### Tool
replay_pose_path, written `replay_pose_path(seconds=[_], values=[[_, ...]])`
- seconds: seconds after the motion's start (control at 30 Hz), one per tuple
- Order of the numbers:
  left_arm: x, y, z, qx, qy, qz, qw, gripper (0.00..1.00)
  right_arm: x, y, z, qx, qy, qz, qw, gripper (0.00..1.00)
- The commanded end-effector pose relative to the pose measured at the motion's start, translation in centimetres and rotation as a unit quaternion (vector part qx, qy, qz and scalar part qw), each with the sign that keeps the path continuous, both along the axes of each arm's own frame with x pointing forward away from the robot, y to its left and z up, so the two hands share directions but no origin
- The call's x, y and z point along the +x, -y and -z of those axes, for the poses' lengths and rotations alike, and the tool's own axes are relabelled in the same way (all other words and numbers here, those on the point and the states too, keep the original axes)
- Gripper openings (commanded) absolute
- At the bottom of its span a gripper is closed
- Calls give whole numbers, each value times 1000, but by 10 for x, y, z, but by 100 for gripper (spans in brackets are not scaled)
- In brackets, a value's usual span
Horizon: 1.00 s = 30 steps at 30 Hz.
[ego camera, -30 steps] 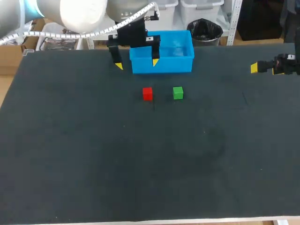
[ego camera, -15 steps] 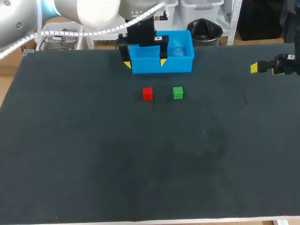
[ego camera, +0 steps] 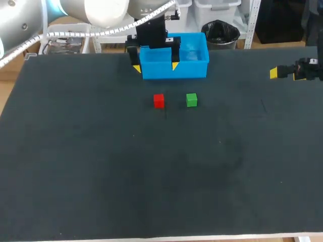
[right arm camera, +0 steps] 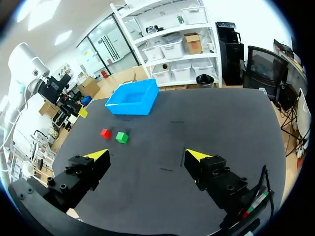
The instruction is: Use the left arm to pick the red cube and place it into the blue plastic box first, then use the right arm to grasp the green cube and put it into the same blue plastic box after the first action is fully finished.
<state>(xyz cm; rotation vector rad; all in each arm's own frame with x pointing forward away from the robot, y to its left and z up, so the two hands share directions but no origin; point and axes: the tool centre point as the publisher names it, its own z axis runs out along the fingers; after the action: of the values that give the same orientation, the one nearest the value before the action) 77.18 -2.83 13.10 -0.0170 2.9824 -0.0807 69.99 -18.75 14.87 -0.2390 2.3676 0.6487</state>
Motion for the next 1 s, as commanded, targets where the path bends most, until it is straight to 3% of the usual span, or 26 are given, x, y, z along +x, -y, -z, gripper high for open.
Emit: replay_pose_path(seconds=[0.03, 0.57, 1.0], values=[[2, 1, -1, 1, -3, 1, 1000, 100, 0, -1, -1, -2, -1, 2, 1000, 100], [2, 1, -1, 1, -3, 1, 1000, 100, 0, -1, -1, -2, -1, 2, 1000, 100], [1, -1, 46, 8, -34, -13, 999, 100, 0, -1, -1, -2, -1, 2, 1000, 100]])
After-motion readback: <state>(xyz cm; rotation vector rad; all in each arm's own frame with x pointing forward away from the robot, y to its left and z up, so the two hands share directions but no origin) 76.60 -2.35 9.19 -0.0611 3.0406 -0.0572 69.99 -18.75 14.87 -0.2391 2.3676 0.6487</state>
